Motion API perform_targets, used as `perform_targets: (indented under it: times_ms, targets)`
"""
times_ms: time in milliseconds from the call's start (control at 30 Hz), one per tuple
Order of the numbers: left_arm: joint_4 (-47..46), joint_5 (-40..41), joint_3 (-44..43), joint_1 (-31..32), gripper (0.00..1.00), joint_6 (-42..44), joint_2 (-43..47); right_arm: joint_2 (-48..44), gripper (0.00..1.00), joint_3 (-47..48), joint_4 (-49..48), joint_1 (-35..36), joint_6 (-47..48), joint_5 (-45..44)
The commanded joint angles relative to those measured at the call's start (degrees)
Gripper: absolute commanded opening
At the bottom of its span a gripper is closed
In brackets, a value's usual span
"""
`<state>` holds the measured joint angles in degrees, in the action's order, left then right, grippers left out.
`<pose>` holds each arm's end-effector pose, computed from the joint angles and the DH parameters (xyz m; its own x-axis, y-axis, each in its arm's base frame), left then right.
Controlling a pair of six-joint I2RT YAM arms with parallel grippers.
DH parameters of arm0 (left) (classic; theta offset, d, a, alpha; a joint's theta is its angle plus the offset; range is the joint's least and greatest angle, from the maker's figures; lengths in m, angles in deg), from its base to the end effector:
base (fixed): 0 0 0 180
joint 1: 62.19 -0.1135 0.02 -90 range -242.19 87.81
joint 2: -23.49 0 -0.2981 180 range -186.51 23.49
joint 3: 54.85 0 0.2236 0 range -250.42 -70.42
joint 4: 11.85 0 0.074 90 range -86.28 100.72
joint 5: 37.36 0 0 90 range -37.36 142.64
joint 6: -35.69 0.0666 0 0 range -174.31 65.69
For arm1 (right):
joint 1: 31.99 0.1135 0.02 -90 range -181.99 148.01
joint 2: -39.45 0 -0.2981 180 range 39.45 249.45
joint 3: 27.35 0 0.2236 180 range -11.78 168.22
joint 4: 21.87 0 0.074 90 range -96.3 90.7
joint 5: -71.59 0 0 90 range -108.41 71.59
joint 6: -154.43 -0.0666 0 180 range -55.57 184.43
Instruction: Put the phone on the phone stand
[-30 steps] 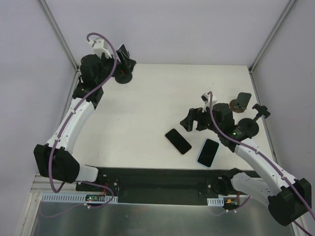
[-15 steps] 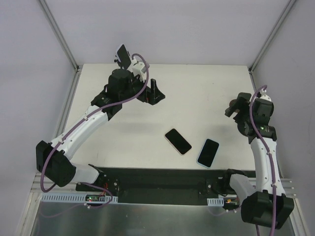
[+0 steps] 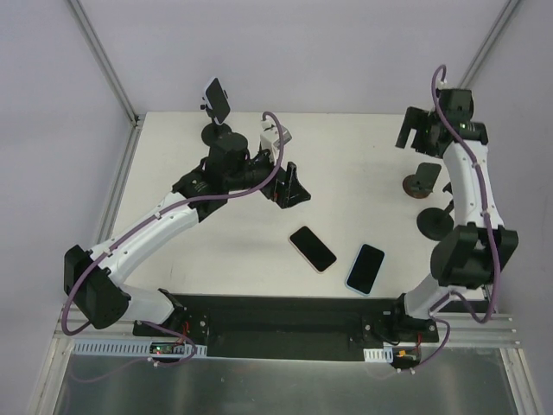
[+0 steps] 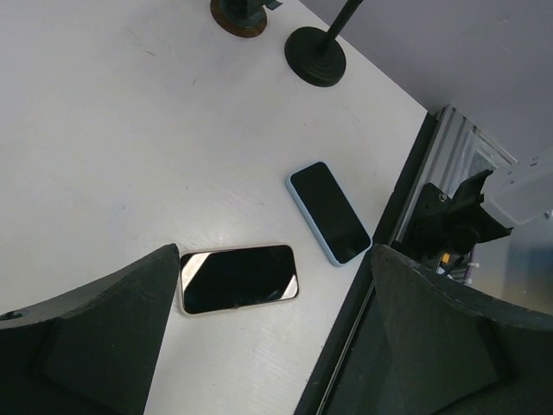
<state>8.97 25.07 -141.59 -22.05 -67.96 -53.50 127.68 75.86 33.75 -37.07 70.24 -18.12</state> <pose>0.2124 -0.2194 0.4163 -0.3594 0.0295 -0.9327 0.8581 0.4032 -0.3180 0.3322 -0.0292 0.3777 -0.6540 -0.0435 -0.7553 0.0186 0.9971 -0.0735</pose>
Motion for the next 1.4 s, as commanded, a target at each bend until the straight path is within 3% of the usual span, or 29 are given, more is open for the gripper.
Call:
perform_targets:
  times_ms: [0,133,200,433,967,1367]
  targets:
    - [-0.9,-1.4,-1.4,0.2,0.91,1.6,2.8,10.5,0.99,21.0,15.1,-0.3,4.7,-6.5]
    - [-0.7,-2.7,-1.5,0.4,0.93,2.0,3.9,21.5,1.0,35.7,23.9,-1.5,9.5,-5.5]
    - [-0.5,-3.8,-1.8,0.7,0.93,2.5,3.6,25.6,1.0,38.7,27.3,-2.0,10.7,-7.0]
    - [-0.3,-4.1,-1.6,2.5,0.93,3.1,0.0,28.1,1.0,36.2,27.2,-7.0,14.7,3.8]
    - [-0.9,-6.1,-1.5,2.8,0.92,1.3,-3.9,37.4,1.0,40.3,29.3,-7.7,15.4,-5.2]
    - [-0.9,-6.7,-1.6,2.8,0.91,1.8,-3.7,40.0,1.0,42.7,28.1,-8.3,16.4,-2.8]
